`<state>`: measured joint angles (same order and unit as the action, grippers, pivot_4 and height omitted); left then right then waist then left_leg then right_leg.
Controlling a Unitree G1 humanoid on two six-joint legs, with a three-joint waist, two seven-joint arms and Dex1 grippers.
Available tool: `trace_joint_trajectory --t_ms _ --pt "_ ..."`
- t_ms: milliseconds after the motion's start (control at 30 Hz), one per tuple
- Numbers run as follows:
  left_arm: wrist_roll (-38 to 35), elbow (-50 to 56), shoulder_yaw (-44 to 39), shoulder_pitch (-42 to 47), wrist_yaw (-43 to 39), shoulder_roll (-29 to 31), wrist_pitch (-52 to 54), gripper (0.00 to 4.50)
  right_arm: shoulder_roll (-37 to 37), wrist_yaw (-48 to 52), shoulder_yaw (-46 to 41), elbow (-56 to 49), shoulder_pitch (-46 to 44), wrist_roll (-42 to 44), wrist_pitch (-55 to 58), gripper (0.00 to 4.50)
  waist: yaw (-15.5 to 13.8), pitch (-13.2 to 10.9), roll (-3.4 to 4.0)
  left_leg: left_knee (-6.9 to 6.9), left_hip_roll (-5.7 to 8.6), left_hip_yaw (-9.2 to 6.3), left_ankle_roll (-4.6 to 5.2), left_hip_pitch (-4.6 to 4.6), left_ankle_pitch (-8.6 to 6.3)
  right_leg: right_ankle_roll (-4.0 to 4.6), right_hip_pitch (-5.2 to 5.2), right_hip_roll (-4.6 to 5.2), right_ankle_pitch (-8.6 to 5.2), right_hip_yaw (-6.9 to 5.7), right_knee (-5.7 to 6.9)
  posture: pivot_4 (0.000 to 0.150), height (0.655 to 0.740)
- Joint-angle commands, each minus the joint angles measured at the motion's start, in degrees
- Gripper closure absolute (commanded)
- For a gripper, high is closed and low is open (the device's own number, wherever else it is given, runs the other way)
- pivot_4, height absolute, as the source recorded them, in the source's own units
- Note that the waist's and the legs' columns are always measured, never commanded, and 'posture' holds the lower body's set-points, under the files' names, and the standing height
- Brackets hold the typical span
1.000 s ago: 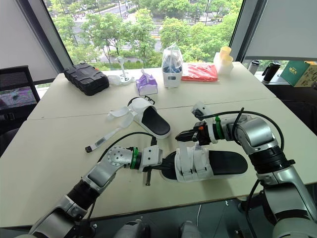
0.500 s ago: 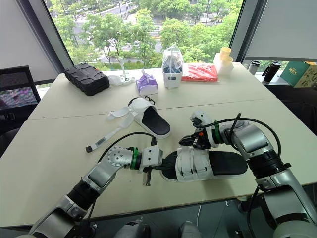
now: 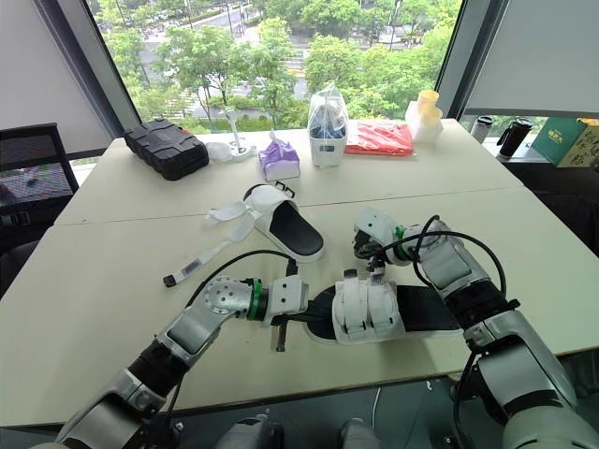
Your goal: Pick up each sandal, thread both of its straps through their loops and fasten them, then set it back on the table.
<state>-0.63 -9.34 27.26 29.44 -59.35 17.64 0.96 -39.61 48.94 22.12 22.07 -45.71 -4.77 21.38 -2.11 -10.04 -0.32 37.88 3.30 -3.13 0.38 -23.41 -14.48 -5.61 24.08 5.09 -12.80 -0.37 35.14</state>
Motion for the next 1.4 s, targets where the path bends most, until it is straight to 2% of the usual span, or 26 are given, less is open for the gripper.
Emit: trace_joint_trajectory --t_ms 33,267,367,433,467,567,600,633,667,700,767,800,1067,1233,1267,1333,1400 --pt "2.0 -2.5 0.9 -0.5 0.3 0.4 0.8 4.50 -2.2 -1.2 -4.4 -2.0 -2.7 -1.5 -2.9 3.81 0.0 0.0 0.00 0.00 0.00 0.00 0.00 0.00 0.00 0.00 0.00 0.00 0.00 0.00 0.00 0.150 0.7400" --pt "2.4 -4.2 0.4 0.1 0.8 0.7 -1.3 4.50 -9.9 1.3 -12.4 -14.1 4.8 1.0 -11.2 3.81 0.0 0.0 0.09 0.00 0.02 -0.01 0.00 0.01 0.00 0.00 -0.05 0.01 -0.01 0.00 -0.04 0.150 0.7400" --pt "2.5 -5.2 -0.5 1.1 1.6 0.9 -2.6 4.50 -15.1 -0.3 -17.9 -21.2 16.8 0.0 -28.3 3.81 -0.3 -0.1 0.07 0.01 0.01 -0.11 0.01 0.05 0.00 0.06 -0.19 0.00 -0.08 -0.06 -0.05 0.150 0.7400" --pt "1.4 -5.7 -2.1 2.1 2.3 0.8 -1.9 4.50 -17.2 -2.6 -19.9 -22.5 22.1 -2.2 -35.2 3.81 -0.1 -0.1 0.13 0.02 0.02 -0.08 0.01 0.06 0.00 0.01 -0.21 -0.01 -0.09 -0.05 -0.05 0.150 0.7400" --pt "0.1 -5.2 -3.5 2.6 2.6 0.6 -0.6 4.50 -19.5 -5.2 -19.8 -21.0 24.0 -6.1 -41.9 3.81 0.1 -0.1 0.17 0.03 0.03 -0.02 0.01 0.06 0.00 -0.02 -0.19 0.01 -0.08 -0.02 -0.04 0.150 0.7400" --pt "-3.2 -3.2 -7.6 4.1 2.9 1.2 2.9 4.50 -23.5 -10.3 -20.6 -17.4 28.5 -12.0 -55.4 2.99 1.3 -0.2 0.24 0.07 0.03 0.17 0.02 0.08 0.01 -0.03 -0.08 0.00 -0.05 0.11 0.07 0.150 0.7400" --pt "-4.4 -2.6 -9.1 4.5 2.8 1.4 4.2 4.50 -23.8 -11.6 -20.8 -16.6 29.1 -12.5 -58.5 2.39 1.5 -0.2 0.25 0.07 0.00 0.15 0.02 0.09 0.01 -0.03 -0.09 -0.04 -0.06 0.10 0.08 0.150 0.7400" --pt "-5.6 -2.0 -10.5 4.9 2.6 1.8 5.5 4.50 -24.2 -13.2 -20.7 -15.5 29.1 -13.9 -62.0 2.03 1.8 -0.2 0.23 0.06 -0.02 0.16 0.02 0.09 0.01 -0.03 -0.08 -0.06 -0.05 0.10 0.08 0.150 0.7400" --pt "-6.7 -1.3 -11.7 5.2 2.2 2.3 6.7 4.50 -24.8 -14.3 -20.5 -14.1 29.1 -15.0 -65.2 1.45 2.0 -0.2 0.22 0.04 -0.05 0.16 0.02 0.10 0.01 -0.03 -0.07 -0.09 -0.05 0.10 0.09 0.150 0.7400" --pt "-7.6 -0.8 -12.7 5.4 1.7 3.0 7.6 4.50 -25.1 -15.7 -20.4 -12.7 28.8 -16.3 -68.3 1.10 2.0 -0.2 0.24 0.00 -0.06 0.16 0.02 0.10 0.01 -0.08 -0.04 -0.10 -0.02 0.11 0.10 0.150 0.7400" --pt "-8.8 0.2 -13.9 5.4 0.5 4.3 9.0 4.50 -25.3 -17.8 -20.1 -10.1 28.1 -18.1 -73.0 0.11 2.0 -0.2 0.25 -0.01 -0.06 0.16 0.02 0.08 0.01 -0.19 0.00 -0.10 0.04 0.11 0.11 0.150 0.7400" --pt "-9.6 0.9 -14.5 5.3 0.0 5.0 9.8 4.50 -25.3 -19.2 -19.8 -8.6 27.7 -19.5 -76.1 0.04 2.0 -0.2 0.26 -0.02 -0.06 0.16 0.02 0.08 0.01 -0.20 0.00 -0.10 0.04 0.11 0.11 0.150 0.7400" --pt "-12.4 3.6 -18.4 5.6 0.6 8.0 14.2 4.50 -19.4 -27.9 -15.3 -3.7 22.5 -30.8 -91.1 0.04 1.9 -0.3 0.22 -0.02 -0.03 0.19 0.00 0.09 0.02 -0.03 -0.02 -0.10 -0.05 0.19 0.08 0.150 0.7400" --pt "-11.9 2.8 -19.8 6.3 2.0 9.2 14.0 4.50 -12.7 -36.3 -12.5 -1.2 16.7 -42.4 -95.8 0.04 2.2 -0.3 0.23 -0.03 -0.02 0.20 -0.05 0.09 0.05 -0.06 0.01 -0.12 -0.04 0.23 0.12 0.150 0.7400" --pt "-11.1 2.3 -19.7 6.4 2.3 9.8 13.4 4.50 -12.0 -38.1 -11.9 -0.5 15.6 -44.6 -96.1 0.42 2.2 -0.3 0.23 -0.03 -0.01 0.19 -0.08 0.09 0.07 -0.06 0.01 -0.12 -0.03 0.23 0.12 0.150 0.7400" --pt "-10.2 1.7 -19.5 6.4 2.8 10.5 12.4 4.50 -11.4 -41.0 -10.7 0.3 14.1 -47.8 -96.5 0.88 2.0 -0.3 0.23 -0.03 0.00 0.17 -0.10 0.09 0.08 -0.06 0.01 -0.13 -0.03 0.23 0.15 0.150 0.7400" --pt "-10.0 1.3 -19.4 6.5 2.9 10.8 12.0 4.50 -11.4 -43.1 -9.6 0.9 13.1 -49.9 -96.8 1.86 2.0 -0.3 0.23 -0.03 0.01 0.17 -0.11 0.09 0.08 -0.06 0.01 -0.13 -0.03 0.24 0.16 0.150 0.7400"
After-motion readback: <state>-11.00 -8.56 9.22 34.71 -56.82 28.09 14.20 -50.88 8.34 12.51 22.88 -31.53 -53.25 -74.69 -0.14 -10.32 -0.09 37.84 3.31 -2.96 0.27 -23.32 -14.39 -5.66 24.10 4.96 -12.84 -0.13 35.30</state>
